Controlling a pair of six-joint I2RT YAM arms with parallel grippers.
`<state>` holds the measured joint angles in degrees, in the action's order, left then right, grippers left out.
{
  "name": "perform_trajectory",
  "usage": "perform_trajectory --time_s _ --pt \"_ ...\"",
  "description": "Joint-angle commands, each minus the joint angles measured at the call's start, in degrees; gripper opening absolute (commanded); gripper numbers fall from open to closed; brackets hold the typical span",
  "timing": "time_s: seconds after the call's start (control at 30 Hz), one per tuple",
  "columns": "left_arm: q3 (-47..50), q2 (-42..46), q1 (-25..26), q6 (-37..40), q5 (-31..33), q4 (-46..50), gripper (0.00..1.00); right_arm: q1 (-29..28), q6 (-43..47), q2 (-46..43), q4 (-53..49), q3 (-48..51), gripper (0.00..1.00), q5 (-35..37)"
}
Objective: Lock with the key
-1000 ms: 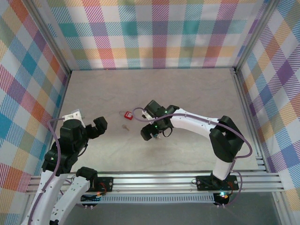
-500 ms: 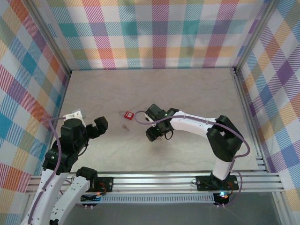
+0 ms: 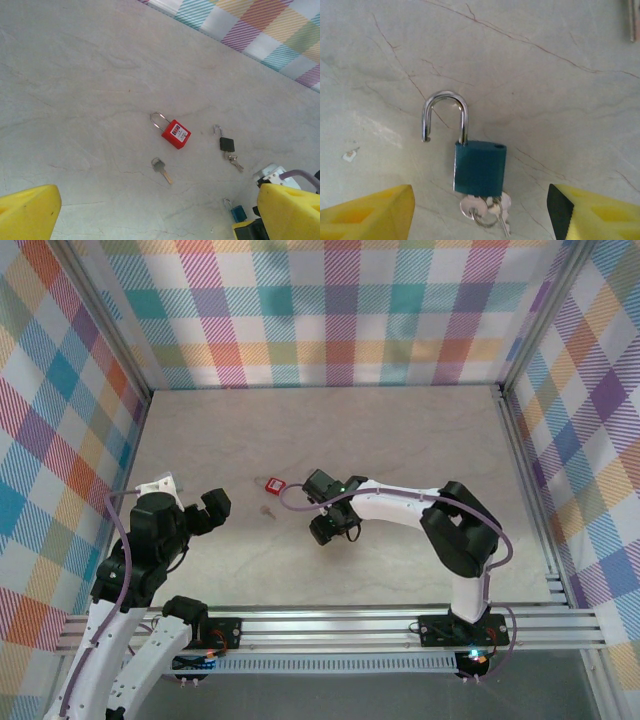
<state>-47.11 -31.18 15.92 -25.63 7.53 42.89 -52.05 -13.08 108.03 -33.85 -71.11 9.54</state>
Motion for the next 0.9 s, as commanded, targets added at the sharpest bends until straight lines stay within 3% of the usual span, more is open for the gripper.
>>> perform_trajectory --time_s 0.0,0.3,0.87 --pt "0.2 0.0 -0.5 1.3 -0.1 -1.8 1.0 -0.4 -1.0 1.6 -0.3 -2.0 0.7 1.2" --pt "0.2 0.1 -0.6 1.2 0.0 -1.8 1.0 -0.6 -0.7 4.5 -2.0 -3.5 0.66 5.1" --pt "0.2 0.4 -0.5 1.3 0.2 -1.6 1.0 -0.2 -0.8 8.9 -4.7 -5.0 0.46 7.1"
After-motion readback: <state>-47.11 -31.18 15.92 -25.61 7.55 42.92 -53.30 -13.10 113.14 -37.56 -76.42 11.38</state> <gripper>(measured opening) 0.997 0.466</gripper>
